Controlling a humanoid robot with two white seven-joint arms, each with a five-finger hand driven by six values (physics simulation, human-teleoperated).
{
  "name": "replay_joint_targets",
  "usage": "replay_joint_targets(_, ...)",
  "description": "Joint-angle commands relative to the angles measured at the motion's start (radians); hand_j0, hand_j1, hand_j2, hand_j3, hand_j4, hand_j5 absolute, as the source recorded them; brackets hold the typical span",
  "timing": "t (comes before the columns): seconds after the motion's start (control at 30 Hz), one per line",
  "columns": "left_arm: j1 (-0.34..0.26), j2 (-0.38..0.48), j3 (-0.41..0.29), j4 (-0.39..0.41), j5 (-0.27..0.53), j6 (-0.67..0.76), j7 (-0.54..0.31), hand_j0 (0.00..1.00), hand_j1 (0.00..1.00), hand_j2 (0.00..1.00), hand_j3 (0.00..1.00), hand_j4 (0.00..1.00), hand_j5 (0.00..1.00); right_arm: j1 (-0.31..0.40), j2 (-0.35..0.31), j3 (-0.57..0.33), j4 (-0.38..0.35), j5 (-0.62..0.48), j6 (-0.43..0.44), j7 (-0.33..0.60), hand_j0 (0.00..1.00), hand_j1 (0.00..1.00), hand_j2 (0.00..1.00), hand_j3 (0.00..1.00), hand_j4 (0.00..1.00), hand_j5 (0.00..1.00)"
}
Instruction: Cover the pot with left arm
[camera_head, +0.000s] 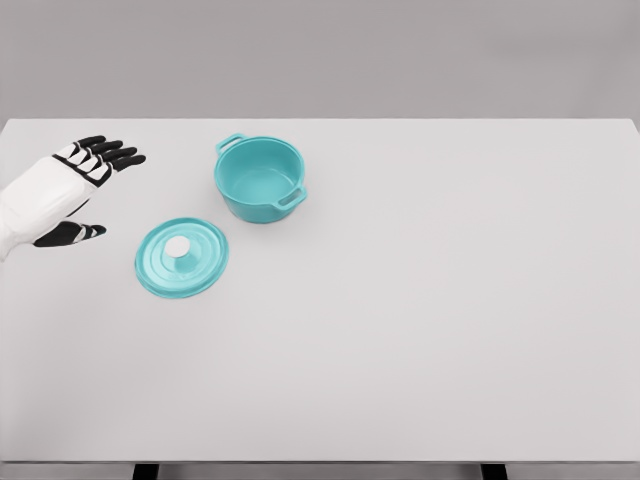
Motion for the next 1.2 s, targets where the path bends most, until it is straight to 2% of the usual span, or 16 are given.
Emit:
replay_joint_targets(0.0,0.000,0.003,0.001,0.001,0.007,0.001,0.001,1.00,1.00,1.00,1.00,1.00,1.00,0.000,0.000,0.000,0.001,0.000,0.000,0.000,1.00,1.00,1.00,1.00,1.00,1.00)
replay_joint_targets(0.3,-0.009,0.013,0.001,0.002,0.011,0.001,0.001,1.00,1.00,1.00,1.00,1.00,1.00,0.000,0.000,0.000,0.001,0.000,0.000,0.000,1.00,1.00,1.00,1.00,1.00,1.00)
replay_joint_targets(0.33,-0.003,0.019,-0.001,-0.009,0.014,0.001,-0.010,1.00,1.00,1.00,1.00,1.00,1.00,0.000,0.000,0.000,0.000,0.000,0.000,0.000,1.00,1.00,1.00,1.00,1.00,1.00)
replay_joint_targets(0.4,-0.006,0.050,-0.001,-0.009,0.024,0.001,-0.094,1.00,1.00,1.00,1.00,1.00,1.00,0.000,0.000,0.000,0.001,0.000,0.000,0.000,1.00,1.00,1.00,1.00,1.00,1.00)
replay_joint_targets(0.43,-0.011,0.087,0.004,-0.009,0.068,0.001,-0.180,1.00,1.00,1.00,1.00,1.00,1.00,0.000,0.000,0.000,0.000,0.000,0.000,0.000,1.00,1.00,1.00,1.00,1.00,1.00)
replay_joint_targets(0.53,-0.006,0.164,-0.012,-0.010,0.166,0.001,-0.230,1.00,1.00,1.00,1.00,1.00,1.00,0.000,0.000,0.000,0.001,0.000,0.000,0.000,1.00,1.00,1.00,1.00,1.00,1.00)
replay_joint_targets(0.63,-0.009,0.288,-0.113,-0.012,0.290,0.001,-0.230,0.81,0.81,0.81,0.81,0.81,0.81,0.000,0.000,0.000,0.001,0.000,0.000,0.000,1.00,1.00,1.00,1.00,1.00,1.00)
replay_joint_targets(0.67,-0.014,0.302,-0.130,-0.013,0.307,0.001,-0.230,0.80,0.80,0.80,0.80,0.80,0.80,0.000,0.000,0.000,0.000,0.000,0.000,0.000,1.00,1.00,1.00,1.00,1.00,1.00)
replay_joint_targets(0.77,-0.015,0.297,-0.134,-0.029,0.303,0.001,-0.230,0.79,0.79,0.79,0.79,0.79,0.79,0.000,0.000,0.000,0.000,0.000,0.000,0.000,1.00,1.00,1.00,1.00,1.00,1.00)
replay_joint_targets(0.83,-0.021,0.296,-0.160,-0.027,0.301,0.001,-0.230,0.75,0.75,0.75,0.75,0.75,0.75,0.000,0.000,0.000,0.000,0.000,0.000,0.000,1.00,1.00,1.00,1.00,1.00,1.00)
replay_joint_targets(1.03,-0.044,0.279,-0.214,-0.027,0.287,0.001,-0.230,0.72,0.72,0.72,0.72,0.72,0.72,0.000,0.000,0.000,0.000,0.000,0.000,0.000,1.00,1.00,1.00,1.00,1.00,1.00)
replay_joint_targets(1.17,-0.052,0.213,-0.210,-0.044,0.238,0.001,-0.228,0.72,0.72,0.72,0.72,0.72,0.72,0.000,0.000,0.000,0.001,0.000,0.000,0.000,1.00,1.00,1.00,1.00,1.00,1.00)
